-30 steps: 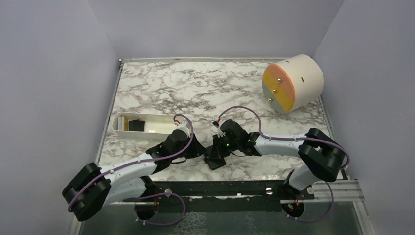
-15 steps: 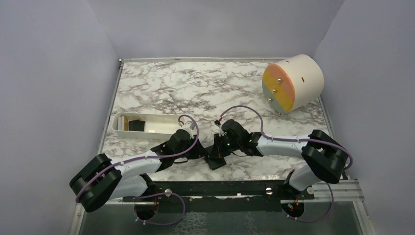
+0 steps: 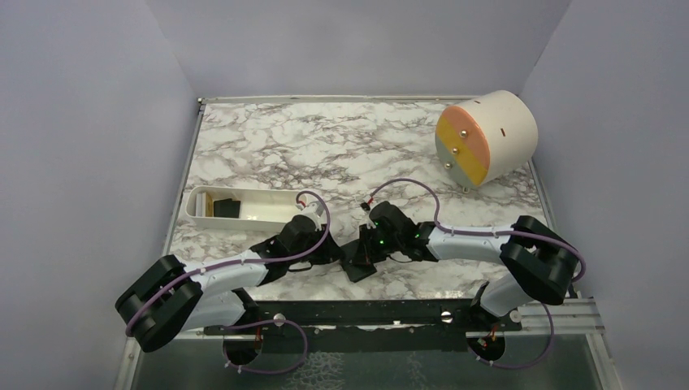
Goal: Put the credit cards into the card holder
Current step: Close the card holder at the center of the board.
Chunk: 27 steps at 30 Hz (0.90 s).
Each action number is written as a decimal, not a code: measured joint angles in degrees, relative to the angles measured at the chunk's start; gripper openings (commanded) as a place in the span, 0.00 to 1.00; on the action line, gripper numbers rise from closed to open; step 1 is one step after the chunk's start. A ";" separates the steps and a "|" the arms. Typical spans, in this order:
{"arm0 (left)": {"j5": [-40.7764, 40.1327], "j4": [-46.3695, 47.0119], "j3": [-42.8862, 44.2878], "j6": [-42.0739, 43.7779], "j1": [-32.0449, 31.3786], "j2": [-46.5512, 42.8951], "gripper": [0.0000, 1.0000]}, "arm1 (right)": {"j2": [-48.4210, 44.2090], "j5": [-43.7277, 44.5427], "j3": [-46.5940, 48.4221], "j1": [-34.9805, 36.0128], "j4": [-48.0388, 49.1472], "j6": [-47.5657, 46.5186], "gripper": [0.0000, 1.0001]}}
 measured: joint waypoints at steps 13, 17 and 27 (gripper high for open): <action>-0.02 0.00 -0.52 0.00 0.00 0.00 0.21 | -0.17 1.97 -0.22 0.00 -0.66 1.16 0.01; 0.13 -0.22 -0.50 0.02 0.00 -0.33 0.20 | 0.04 2.27 -0.22 0.00 -0.61 1.46 0.01; 5.38 -0.39 -0.04 1.05 -0.07 -2.05 0.01 | 0.22 2.49 -0.20 0.00 -0.66 1.92 0.01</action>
